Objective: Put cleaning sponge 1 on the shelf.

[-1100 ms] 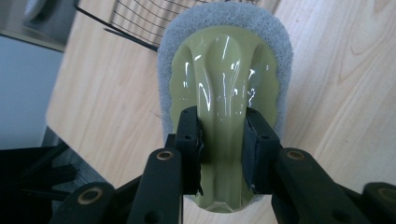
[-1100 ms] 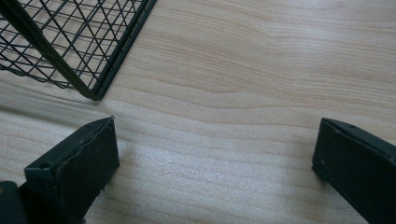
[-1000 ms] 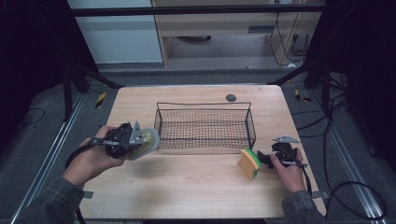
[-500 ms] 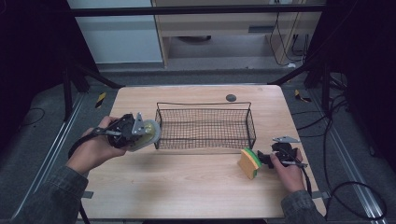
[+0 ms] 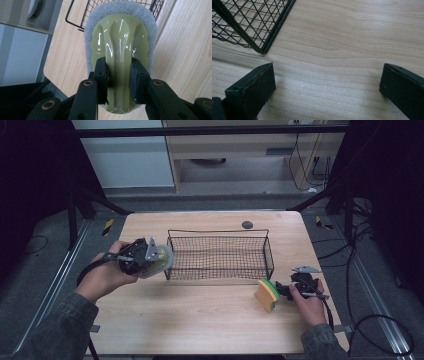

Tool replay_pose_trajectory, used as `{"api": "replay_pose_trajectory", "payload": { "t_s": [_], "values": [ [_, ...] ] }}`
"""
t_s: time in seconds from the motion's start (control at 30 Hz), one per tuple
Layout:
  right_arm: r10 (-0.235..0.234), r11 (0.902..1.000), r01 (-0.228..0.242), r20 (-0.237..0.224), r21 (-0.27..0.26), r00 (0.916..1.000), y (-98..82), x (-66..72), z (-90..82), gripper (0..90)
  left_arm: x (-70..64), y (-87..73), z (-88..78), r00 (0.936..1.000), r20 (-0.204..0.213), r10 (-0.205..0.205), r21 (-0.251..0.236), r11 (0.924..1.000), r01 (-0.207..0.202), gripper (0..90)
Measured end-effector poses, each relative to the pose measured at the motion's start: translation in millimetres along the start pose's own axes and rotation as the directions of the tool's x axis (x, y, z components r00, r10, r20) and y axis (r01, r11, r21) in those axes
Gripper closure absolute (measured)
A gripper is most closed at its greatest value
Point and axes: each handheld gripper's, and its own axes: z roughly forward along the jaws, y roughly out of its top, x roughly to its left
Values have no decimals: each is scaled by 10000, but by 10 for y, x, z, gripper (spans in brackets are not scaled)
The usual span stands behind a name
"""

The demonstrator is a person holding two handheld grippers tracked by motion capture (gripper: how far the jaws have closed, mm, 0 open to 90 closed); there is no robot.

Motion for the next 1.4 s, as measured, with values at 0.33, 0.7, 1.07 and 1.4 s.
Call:
{"api": "replay_pose_trajectory", "payload": {
  "t_s": [0.33,0.7,1.07,1.4],
  "values": [
    [98,9999,-98,-28,22,9999,11,7,9,4,69,128,-9,9996,-200,182,-50,9998,-183,706],
    [87,10000,-87,-16,27,10000,11,7,9,4,146,314,43,9979,-505,403,-156,9990,-411,706],
    [75,10000,-75,-62,27,10000,9,-15,6,4,238,387,155,9978,-529,406,-169,9990,-416,706],
    [-8,10000,9,-93,16,10000,6,-52,5,6,307,563,293,9961,-594,656,-100,9977,-663,706]
  ]
}}
